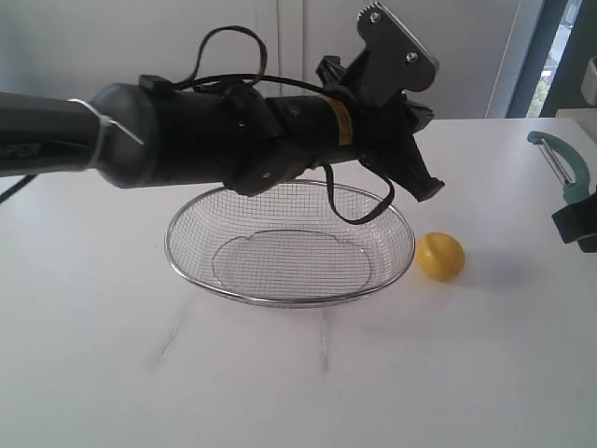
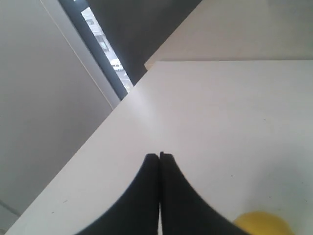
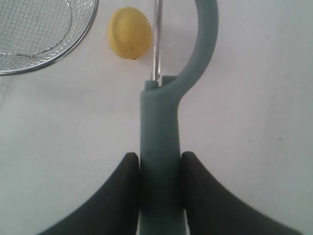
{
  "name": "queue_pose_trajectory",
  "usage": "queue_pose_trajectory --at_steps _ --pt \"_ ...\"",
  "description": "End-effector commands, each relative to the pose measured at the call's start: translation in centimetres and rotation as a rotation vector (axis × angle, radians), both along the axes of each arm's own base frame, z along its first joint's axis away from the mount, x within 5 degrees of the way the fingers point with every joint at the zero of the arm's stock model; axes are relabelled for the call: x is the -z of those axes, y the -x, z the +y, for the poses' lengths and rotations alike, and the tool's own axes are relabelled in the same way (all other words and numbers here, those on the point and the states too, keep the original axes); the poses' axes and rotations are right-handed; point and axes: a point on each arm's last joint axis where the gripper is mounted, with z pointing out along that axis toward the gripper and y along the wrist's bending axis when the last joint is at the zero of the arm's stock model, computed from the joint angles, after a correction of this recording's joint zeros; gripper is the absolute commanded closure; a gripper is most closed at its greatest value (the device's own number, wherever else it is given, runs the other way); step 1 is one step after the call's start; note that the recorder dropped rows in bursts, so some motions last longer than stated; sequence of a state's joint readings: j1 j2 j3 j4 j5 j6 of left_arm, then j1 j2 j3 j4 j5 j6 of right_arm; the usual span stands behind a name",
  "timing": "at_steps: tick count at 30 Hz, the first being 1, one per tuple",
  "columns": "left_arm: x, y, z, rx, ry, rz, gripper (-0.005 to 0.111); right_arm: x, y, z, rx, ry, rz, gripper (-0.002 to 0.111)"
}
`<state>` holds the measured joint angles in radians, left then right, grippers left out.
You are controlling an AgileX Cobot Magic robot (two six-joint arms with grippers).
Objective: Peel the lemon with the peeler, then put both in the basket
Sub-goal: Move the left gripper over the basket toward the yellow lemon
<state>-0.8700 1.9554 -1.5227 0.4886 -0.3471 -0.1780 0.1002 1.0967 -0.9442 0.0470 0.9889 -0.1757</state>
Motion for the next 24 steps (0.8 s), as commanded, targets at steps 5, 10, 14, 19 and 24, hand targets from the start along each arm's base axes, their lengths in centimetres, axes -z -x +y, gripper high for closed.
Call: queue_pose_trajectory --at_steps 5,10,14,19,24 --pt "1.5 -1.0 -5.1 -0.004 -0.068 0.025 0.107 0.0 0.1 -0.1 0.011 -0.005 -0.012 0.108" --pt "3.0 -1.0 -6.6 -0.070 -0.224 0.105 0.107 0.0 0.1 -0.1 0.011 -0.005 -0.012 0.108" --pt "3.8 -1.0 -6.2 -0.118 -0.322 0.170 0.107 0.0 0.1 -0.1 0.011 -0.006 -0.020 0.108" --pt "4.5 0.0 -6.4 -0.006 -0.397 0.218 0.107 0.0 0.1 -0.1 0.011 -0.006 -0.020 0.108" --pt "4.0 1.8 -7.1 0.230 -0.457 0.281 0.107 0.0 0.1 -0.1 0.011 -0.006 -0.020 0.108"
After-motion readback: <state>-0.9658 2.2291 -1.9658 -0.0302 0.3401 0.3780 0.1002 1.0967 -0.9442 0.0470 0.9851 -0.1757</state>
